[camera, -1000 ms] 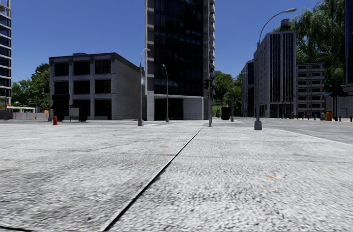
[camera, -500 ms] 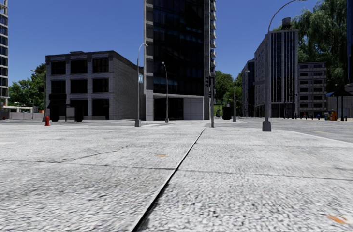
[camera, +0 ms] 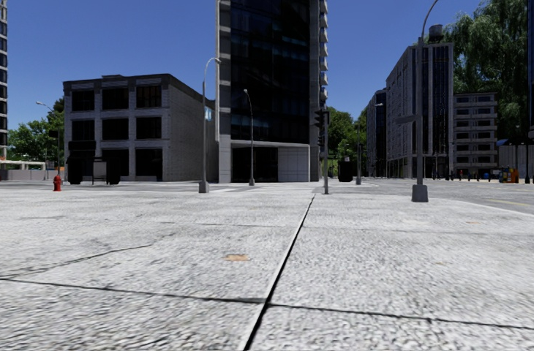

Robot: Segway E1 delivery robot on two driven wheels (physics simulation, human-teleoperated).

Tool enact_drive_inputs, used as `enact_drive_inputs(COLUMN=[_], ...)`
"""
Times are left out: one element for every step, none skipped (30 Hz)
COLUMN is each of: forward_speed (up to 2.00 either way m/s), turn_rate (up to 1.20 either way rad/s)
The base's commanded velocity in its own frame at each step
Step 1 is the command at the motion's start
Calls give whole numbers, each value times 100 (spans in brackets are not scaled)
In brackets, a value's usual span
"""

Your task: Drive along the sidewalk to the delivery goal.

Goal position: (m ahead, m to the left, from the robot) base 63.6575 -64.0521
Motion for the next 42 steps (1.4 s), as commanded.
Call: enact_drive_inputs(forward_speed=[200,200,200,200,200,200,200,200,200,200,200,200,200,200,199,198,198,198,198,198,198,198,198,198,198,198,198,198,198,198,198,198,198,198,198,198,198,198,198,198,198,198], turn_rate=[0,0,0,0,0,0,0,0,0,0,0,0,0,0,0,0,0,0,0,0,0,0,0,0,0,0,0,0,0,0,0,0,0,0,0,0,0,0,0,0,0,0])
